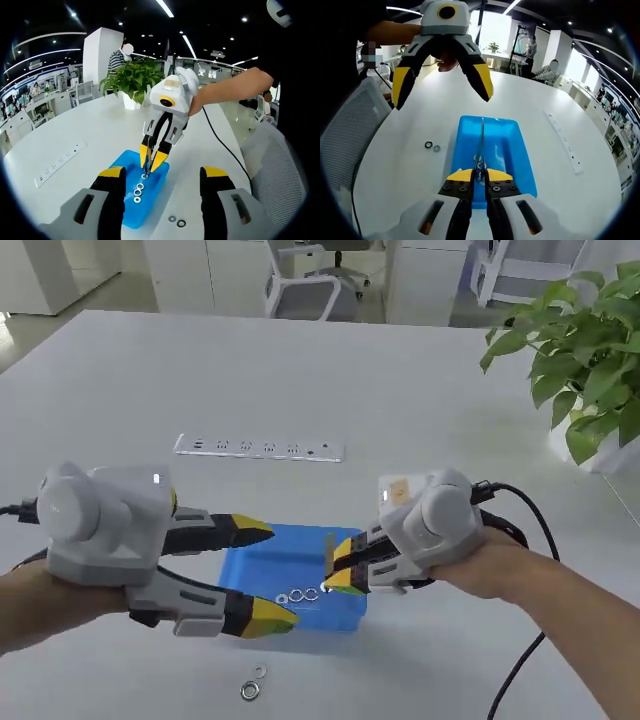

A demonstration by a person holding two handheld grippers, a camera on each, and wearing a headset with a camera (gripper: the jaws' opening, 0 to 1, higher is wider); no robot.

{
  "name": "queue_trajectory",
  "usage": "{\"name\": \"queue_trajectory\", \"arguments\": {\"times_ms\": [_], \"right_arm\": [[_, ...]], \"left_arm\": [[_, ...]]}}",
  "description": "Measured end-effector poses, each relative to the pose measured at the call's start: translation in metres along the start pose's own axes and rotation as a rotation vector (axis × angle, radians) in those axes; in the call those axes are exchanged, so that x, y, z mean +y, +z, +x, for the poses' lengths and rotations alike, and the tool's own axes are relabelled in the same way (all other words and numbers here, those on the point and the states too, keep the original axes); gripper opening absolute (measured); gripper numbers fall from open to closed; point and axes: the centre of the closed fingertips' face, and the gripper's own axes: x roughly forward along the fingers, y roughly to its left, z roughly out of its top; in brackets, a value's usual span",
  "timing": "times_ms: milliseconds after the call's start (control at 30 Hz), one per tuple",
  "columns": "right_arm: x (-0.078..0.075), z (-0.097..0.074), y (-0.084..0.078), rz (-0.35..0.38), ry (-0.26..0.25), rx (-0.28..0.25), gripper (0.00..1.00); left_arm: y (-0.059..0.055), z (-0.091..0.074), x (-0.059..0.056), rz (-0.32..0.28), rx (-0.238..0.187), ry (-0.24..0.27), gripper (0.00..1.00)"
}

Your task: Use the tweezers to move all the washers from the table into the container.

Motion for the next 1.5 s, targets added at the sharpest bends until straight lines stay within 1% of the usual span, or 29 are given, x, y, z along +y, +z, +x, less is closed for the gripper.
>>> {"name": "queue_trajectory", "arguments": {"times_ms": [100, 400, 533, 833, 933, 1000, 1200, 1500], "right_arm": [[0.001, 0.003, -0.002, -0.005, 0.008, 0.005, 0.09], [0.003, 0.01, -0.009, -0.014, 0.032, 0.016, 0.09], [0.003, 0.012, -0.009, -0.013, 0.041, 0.015, 0.09], [0.003, 0.016, -0.012, -0.015, 0.056, 0.014, 0.09], [0.004, 0.018, -0.013, -0.019, 0.064, 0.02, 0.09], [0.004, 0.018, -0.014, -0.022, 0.066, 0.022, 0.09], [0.004, 0.019, -0.014, -0.022, 0.074, 0.021, 0.09], [0.004, 0.019, -0.013, -0.013, 0.073, 0.029, 0.11]], "left_arm": [[0.0, 0.005, 0.005, 0.025, 0.011, 0.004, 0.52], [0.0, 0.022, 0.019, 0.077, 0.035, -0.002, 0.3], [-0.001, 0.029, 0.021, 0.093, 0.049, -0.016, 0.27], [-0.003, 0.042, 0.029, 0.105, 0.063, -0.042, 0.18], [-0.004, 0.045, 0.029, 0.105, 0.066, -0.055, 0.12], [-0.006, 0.046, 0.029, 0.109, 0.071, -0.061, 0.09], [-0.008, 0.048, 0.028, 0.107, 0.078, -0.072, 0.07], [-0.007, 0.049, 0.027, 0.113, 0.08, -0.083, 0.06]]}}
